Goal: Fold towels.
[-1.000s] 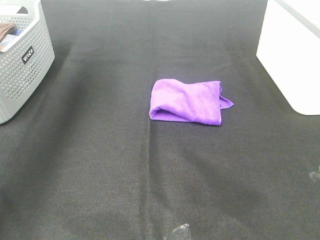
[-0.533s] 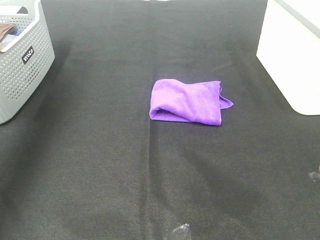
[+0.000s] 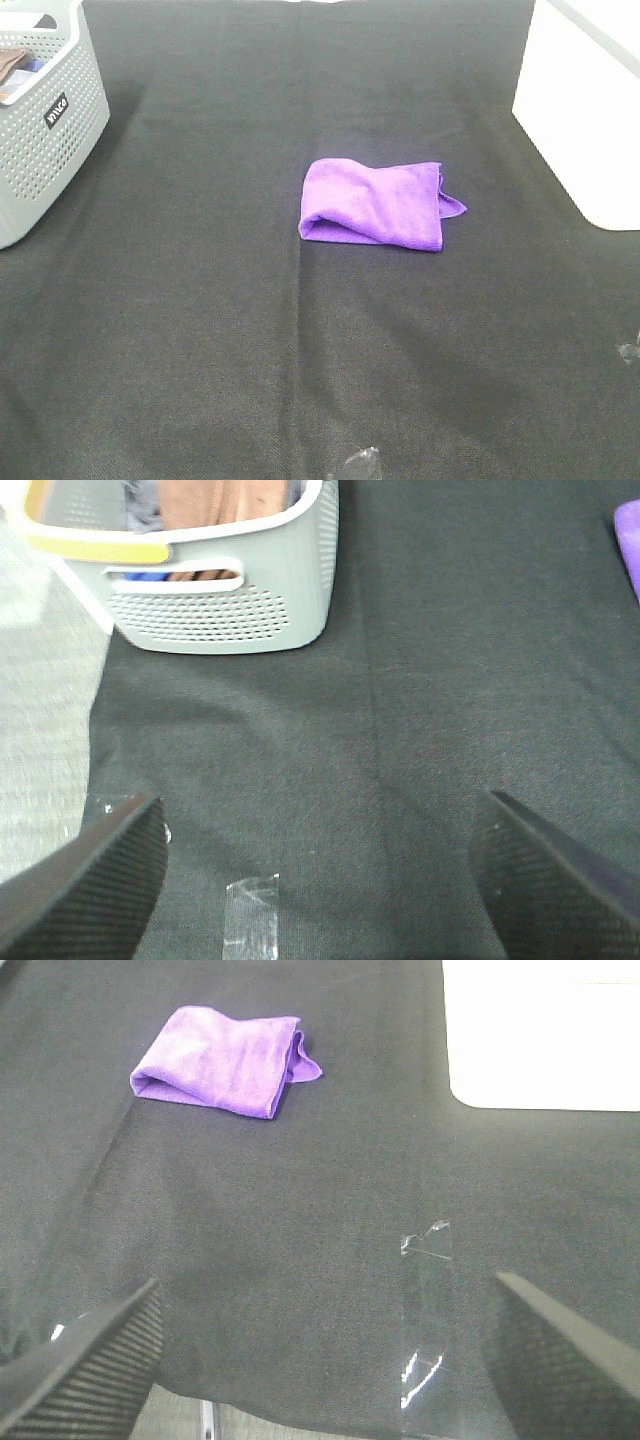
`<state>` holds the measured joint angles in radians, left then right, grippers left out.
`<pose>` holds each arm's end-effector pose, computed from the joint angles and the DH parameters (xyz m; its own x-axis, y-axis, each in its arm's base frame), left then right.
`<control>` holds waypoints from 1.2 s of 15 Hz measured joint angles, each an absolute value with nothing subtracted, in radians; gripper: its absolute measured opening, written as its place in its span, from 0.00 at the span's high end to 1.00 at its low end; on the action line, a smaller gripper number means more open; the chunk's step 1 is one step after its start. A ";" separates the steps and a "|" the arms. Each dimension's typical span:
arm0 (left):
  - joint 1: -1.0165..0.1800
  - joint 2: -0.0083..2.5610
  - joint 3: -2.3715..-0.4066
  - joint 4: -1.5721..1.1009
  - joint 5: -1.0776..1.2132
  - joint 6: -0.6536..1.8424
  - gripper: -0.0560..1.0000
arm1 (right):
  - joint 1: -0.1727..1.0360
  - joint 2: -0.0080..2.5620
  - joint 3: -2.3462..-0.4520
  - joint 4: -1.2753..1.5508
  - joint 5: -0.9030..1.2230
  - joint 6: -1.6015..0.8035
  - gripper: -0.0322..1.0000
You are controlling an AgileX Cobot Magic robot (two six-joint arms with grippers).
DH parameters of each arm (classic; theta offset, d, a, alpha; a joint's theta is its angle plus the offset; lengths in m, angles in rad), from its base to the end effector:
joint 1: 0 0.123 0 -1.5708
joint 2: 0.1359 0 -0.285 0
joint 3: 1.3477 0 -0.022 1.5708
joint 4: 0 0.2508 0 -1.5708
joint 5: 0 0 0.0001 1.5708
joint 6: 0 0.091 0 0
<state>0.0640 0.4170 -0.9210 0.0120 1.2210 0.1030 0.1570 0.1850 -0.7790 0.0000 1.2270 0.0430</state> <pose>0.0268 0.0027 0.3770 -0.5922 0.0692 -0.8028 -0.0098 0.9956 0.0930 -0.0116 -0.0018 0.3406 -0.5190 -0.0386 -0.8539 -0.1342 0.9903 0.0367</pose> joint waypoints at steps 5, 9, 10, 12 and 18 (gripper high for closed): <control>0.041 0.113 -0.772 0.018 1.222 0.100 0.22 | 0.157 -0.002 -0.656 0.000 1.227 0.016 0.18; 0.041 -0.006 -0.648 0.009 1.224 0.000 0.22 | 0.157 -0.004 -0.558 0.000 1.207 0.000 0.18; 0.041 -0.006 -0.606 -0.007 1.224 0.000 0.22 | 0.157 -0.004 -0.530 0.000 1.181 0.000 0.18; 0.041 -0.006 -0.565 -0.048 1.214 0.000 0.22 | 0.157 -0.004 -0.468 0.000 1.140 0.000 0.18; 0.041 -0.006 -0.518 -0.063 1.091 0.000 0.22 | 0.157 -0.004 -0.454 0.000 1.114 0.000 0.18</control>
